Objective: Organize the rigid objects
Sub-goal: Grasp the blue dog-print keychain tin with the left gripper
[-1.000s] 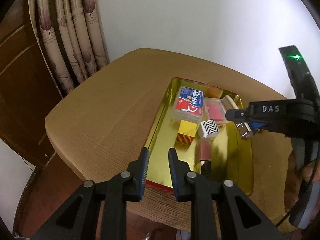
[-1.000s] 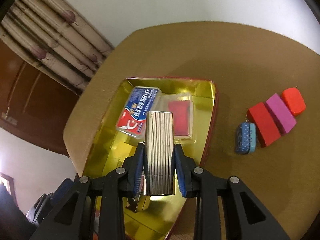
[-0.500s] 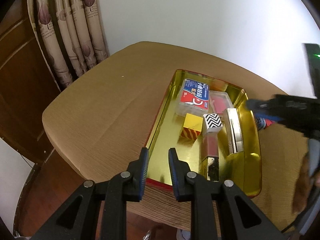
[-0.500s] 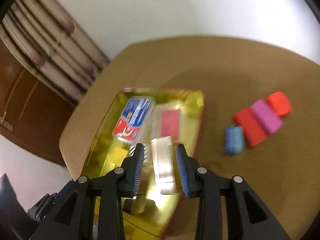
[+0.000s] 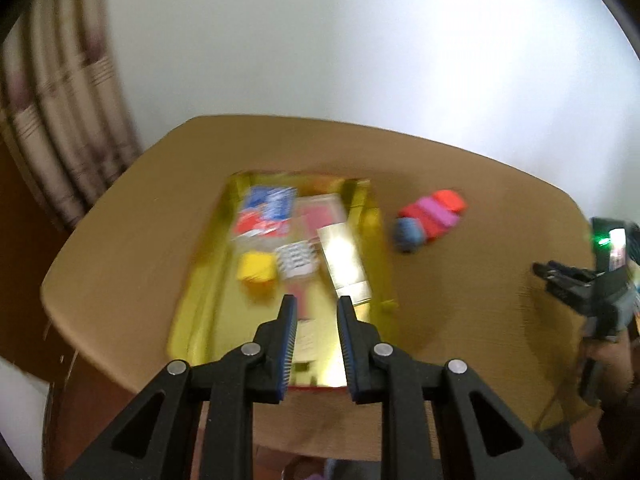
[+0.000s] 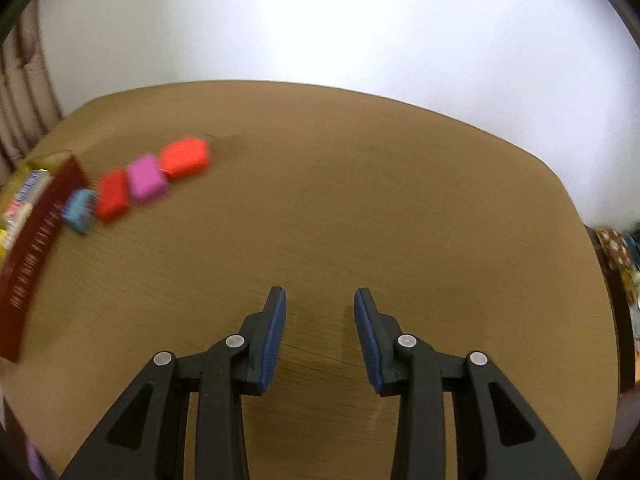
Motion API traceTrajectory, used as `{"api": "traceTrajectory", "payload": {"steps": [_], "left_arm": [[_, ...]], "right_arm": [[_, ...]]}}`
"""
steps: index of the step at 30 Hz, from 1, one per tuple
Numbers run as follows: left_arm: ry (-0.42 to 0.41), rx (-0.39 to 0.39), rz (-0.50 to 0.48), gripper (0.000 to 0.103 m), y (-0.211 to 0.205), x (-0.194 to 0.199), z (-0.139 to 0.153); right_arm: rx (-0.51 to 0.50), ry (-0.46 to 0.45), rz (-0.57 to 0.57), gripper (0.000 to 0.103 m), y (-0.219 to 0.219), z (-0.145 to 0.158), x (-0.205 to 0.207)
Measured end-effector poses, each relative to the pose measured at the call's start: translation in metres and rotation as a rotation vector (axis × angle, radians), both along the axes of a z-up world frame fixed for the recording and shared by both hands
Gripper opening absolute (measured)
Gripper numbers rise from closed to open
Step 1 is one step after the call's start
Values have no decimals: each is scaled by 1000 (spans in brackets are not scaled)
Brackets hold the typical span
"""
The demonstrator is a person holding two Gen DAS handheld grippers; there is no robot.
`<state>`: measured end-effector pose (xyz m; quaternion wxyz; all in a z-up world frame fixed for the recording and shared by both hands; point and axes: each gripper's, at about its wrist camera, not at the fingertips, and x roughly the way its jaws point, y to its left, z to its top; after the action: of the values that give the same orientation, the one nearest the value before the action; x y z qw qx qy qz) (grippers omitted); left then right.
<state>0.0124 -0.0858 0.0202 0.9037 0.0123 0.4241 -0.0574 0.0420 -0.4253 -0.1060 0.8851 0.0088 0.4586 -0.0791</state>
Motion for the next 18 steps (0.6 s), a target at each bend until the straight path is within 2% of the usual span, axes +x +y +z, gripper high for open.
{"api": "traceTrajectory", "payload": {"steps": [3, 7, 12, 18], "left_arm": [[27, -50, -81, 21, -34, 17, 14], [91, -90, -165, 21, -78, 44, 16], [115, -15, -208, 21, -118, 75, 3], [174, 36, -188, 21, -129, 107, -26]], "right_arm": [[35, -8, -35, 34, -21, -11, -8], [76, -48, -39, 36, -32, -14, -14], [142, -80, -26, 39, -46, -14, -17], [204, -104, -23, 39, -56, -13, -23]]}}
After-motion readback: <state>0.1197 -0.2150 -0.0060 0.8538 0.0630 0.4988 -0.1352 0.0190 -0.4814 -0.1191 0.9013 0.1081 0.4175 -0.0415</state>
